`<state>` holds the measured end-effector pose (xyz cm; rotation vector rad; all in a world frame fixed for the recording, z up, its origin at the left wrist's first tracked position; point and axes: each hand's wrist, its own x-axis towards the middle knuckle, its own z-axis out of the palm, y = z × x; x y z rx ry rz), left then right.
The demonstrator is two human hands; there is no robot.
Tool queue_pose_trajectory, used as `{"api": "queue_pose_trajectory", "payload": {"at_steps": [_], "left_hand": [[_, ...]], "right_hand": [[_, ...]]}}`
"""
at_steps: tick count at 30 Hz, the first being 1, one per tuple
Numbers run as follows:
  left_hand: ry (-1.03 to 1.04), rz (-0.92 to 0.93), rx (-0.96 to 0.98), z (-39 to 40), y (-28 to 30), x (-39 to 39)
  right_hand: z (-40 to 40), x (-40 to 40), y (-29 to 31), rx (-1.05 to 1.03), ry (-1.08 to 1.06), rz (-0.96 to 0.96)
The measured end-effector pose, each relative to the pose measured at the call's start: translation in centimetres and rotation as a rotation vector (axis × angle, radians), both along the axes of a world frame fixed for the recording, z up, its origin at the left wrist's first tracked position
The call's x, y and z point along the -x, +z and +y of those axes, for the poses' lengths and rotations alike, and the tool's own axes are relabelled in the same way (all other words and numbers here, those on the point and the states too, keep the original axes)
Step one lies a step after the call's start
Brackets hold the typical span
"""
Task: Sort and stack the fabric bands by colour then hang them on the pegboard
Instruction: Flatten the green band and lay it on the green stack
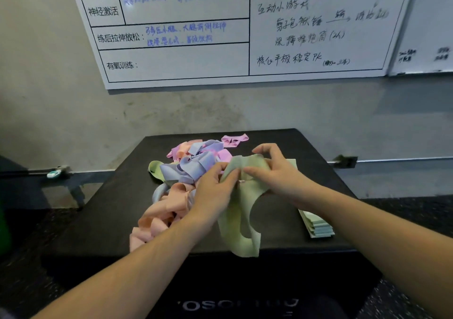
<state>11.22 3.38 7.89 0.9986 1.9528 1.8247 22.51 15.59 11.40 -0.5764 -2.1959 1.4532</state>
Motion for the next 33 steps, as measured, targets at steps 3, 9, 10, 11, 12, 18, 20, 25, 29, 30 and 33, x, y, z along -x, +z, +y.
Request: {"api": "queue_pose_trajectory", "payload": {"at_steps": [3, 9, 10, 11, 12, 18, 20, 25, 29, 30, 33], "left_hand": [[0.02, -0.062, -0.01, -0.5, 1.0, -0.7], [-0.05, -0.048, 0.005, -1.9, 2.9, -2.0], [-0.06, -0.059, 0.007, -2.1, 3.2, -2.3], [-0.066, -0.083, -0.007, -2.3, 3.5, -2.6], [-0.064, -0.103, -0.025, -2.5, 3.8, -2.8], [-0.063, -0.212, -0.092, -2.6, 4.9, -3.5], [-0.064, -0.225, -0.095, -2.7, 5.0, -3.9], [-0.086, -0.227, -0.116, -2.7, 5.3, -4.8], [-0.084, -0.206, -0.102, -2.7, 5.2, -5.5], [-0.091, -0.209, -0.1, -2.7, 5.1, -5.7], [-0.138, -0.219, -0.075, -2.7, 4.8, -6.0]], "right_hand": [[0.1, -0.9, -0.2, 0.024, -0.002, -0.011], [0.0, -2.5, 0.1, 0.036, 0.026, -0.023], [-0.2, -2.7, 0.2, 0.034, 0.019, -0.016], [-0.4, -2.9, 0.3, 0.019, 0.011, -0.009], [-0.5, -3.1, 0.4, -0.004, 0.004, 0.0], [-2.1, -4.4, 1.6, -0.024, 0.012, 0.138], [-2.7, -4.6, 1.9, -0.003, 0.045, 0.182], [-2.6, -4.6, 2.0, -0.1, 0.006, 0.221], [-2.5, -4.9, 2.2, -0.166, 0.002, 0.276], [-2.7, -5.0, 2.3, -0.172, 0.0, 0.294], [-2.9, -5.3, 2.6, -0.161, 0.01, 0.315]]}}
